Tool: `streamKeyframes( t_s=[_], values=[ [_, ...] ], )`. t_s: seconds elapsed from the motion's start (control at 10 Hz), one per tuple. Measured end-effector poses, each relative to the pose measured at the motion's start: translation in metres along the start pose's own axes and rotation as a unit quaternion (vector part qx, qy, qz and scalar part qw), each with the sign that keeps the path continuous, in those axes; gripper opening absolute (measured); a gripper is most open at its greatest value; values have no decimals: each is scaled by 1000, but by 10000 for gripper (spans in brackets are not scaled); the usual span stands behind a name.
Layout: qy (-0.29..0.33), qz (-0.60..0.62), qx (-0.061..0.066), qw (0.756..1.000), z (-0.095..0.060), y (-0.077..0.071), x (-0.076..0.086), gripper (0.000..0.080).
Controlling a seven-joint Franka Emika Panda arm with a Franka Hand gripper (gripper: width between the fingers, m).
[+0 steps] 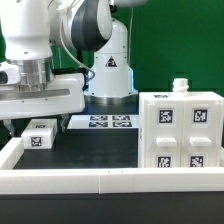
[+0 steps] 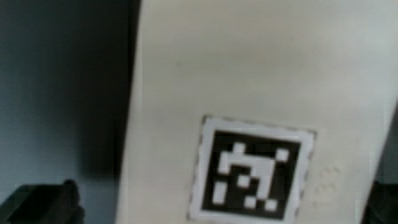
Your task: Assemble cabinet
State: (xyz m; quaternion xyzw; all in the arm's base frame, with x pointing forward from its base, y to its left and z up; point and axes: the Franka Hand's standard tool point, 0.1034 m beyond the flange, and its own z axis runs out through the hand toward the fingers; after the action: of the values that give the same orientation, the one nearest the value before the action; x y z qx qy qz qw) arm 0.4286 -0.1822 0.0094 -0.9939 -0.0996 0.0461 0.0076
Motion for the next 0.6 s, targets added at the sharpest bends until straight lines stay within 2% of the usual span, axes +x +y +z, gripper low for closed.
streamKeyframes(
  t_s=[0.2, 0.3, 0.4, 0.5, 0.6],
  values=[
    [0, -1, -2, 1000, 3, -1, -1, 796],
    [-1, -3, -1, 1000, 3, -3, 0, 683],
    [-1, -4, -2, 1000, 3, -4, 1, 683],
    [0, -4, -2, 1000, 3, -4, 1, 561],
    [-1, -4, -2, 1000, 3, -4, 1, 561]
  ],
)
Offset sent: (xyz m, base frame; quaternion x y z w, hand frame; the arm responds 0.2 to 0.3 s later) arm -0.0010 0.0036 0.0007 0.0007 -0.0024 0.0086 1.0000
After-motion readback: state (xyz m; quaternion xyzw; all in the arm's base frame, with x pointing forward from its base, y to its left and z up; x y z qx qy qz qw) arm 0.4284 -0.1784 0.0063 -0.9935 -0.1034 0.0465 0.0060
